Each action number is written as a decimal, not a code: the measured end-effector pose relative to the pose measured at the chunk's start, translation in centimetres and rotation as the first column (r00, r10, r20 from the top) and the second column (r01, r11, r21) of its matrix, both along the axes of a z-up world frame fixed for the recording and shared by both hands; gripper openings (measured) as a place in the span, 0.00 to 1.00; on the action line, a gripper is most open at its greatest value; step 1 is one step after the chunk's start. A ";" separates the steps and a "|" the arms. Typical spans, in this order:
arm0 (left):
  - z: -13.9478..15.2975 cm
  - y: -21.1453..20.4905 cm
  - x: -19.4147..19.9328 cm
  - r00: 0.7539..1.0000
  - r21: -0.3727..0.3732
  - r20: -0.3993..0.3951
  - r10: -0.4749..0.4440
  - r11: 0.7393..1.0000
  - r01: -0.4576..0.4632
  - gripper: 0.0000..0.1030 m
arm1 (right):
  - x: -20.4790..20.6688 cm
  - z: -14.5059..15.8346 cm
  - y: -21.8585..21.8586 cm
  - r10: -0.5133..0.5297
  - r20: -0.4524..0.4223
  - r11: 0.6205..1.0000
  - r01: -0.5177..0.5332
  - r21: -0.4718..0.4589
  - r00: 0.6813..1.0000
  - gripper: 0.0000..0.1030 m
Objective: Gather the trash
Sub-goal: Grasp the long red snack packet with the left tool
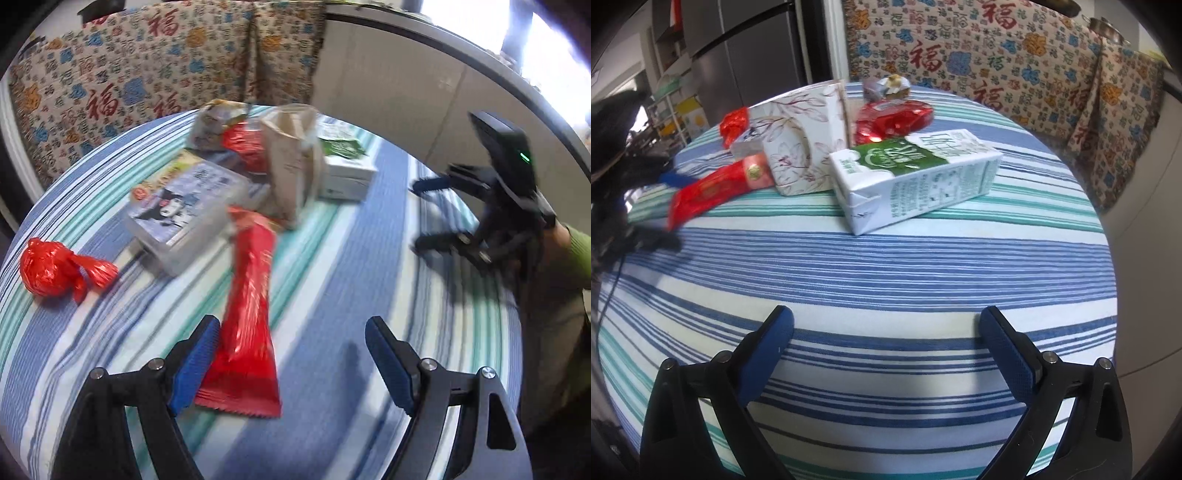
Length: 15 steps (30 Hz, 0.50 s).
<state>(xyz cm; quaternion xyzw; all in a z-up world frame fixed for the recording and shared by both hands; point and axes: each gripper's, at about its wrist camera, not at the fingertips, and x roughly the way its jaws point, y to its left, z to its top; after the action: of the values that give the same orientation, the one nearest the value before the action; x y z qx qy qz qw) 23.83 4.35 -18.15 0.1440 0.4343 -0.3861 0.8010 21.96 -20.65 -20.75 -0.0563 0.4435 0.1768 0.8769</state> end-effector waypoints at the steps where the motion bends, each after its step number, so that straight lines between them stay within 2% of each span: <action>1: 0.1 -0.1 -0.4 1.000 0.011 0.028 0.011 1.000 -0.012 0.80 | 0.1 0.0 -0.2 -0.008 -0.001 1.000 0.008 -0.001 1.000 0.98; 3: 0.2 -0.4 -0.1 0.995 0.019 0.070 0.074 0.997 -0.076 0.80 | 0.2 0.0 -0.7 -0.034 -0.002 0.999 0.034 0.001 0.999 0.97; 6: -0.1 -1.0 0.9 0.983 0.000 0.080 0.165 0.986 -0.165 0.80 | 0.8 0.4 -0.9 -0.070 -0.003 0.996 0.070 0.046 0.998 0.94; 10: -0.2 -1.7 1.7 0.973 -0.013 0.081 0.217 0.976 -0.216 0.78 | 2.3 1.3 0.4 -0.078 0.025 0.995 0.076 0.063 0.997 0.91; 12: -0.1 -2.0 1.4 0.972 -0.013 0.085 0.217 0.976 -0.217 0.67 | 3.3 1.6 1.2 -0.072 0.035 0.995 0.069 0.077 0.997 0.88; 13: -0.1 -2.0 1.3 0.972 -0.010 0.083 0.220 0.976 -0.219 0.57 | 3.8 1.6 1.7 -0.063 0.031 0.995 0.061 0.084 0.998 0.78; 14: -0.1 -2.1 1.1 0.971 -0.007 0.081 0.223 0.975 -0.224 0.47 | 4.4 1.5 2.0 -0.058 0.019 0.995 0.056 0.085 0.998 0.59; 15: -0.1 -2.0 0.9 0.971 -0.003 0.076 0.228 0.973 -0.229 0.41 | 4.8 1.2 2.1 -0.063 0.009 0.995 0.062 0.077 0.998 0.48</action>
<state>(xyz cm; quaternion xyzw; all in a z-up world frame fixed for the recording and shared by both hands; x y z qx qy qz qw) 24.75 2.31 -18.29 0.1100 0.4184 -0.2842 0.8556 26.79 -18.59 -19.50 -0.0096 0.4328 0.1659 0.8860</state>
